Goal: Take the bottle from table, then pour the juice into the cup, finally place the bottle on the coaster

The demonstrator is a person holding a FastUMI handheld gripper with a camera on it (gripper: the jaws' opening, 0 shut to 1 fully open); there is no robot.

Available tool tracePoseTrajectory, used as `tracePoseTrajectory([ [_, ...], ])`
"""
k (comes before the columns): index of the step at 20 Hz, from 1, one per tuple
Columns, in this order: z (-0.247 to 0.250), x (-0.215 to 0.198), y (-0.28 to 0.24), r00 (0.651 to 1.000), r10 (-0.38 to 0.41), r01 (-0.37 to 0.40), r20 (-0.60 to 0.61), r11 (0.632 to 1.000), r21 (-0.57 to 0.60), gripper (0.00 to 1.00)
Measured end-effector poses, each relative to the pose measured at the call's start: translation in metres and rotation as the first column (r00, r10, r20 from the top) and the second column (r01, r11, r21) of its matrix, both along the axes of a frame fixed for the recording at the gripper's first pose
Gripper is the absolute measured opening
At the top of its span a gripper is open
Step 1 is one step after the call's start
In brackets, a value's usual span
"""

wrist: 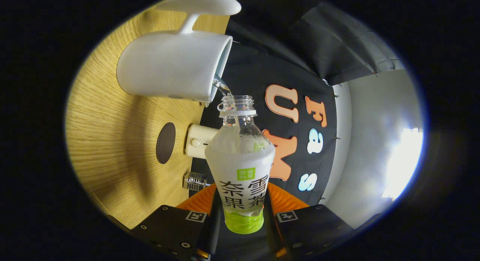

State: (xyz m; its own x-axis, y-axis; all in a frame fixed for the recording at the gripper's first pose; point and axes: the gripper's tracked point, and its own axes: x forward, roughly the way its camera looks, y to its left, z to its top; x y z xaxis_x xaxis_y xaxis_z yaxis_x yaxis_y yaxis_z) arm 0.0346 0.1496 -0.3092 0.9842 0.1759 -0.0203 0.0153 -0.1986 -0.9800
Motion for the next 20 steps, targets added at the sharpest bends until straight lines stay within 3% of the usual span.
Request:
tracePoseTrajectory([
  [20,0.025,0.010,0.014,0.992,0.099,-0.086,0.083,0.986,-0.146,0.53],
])
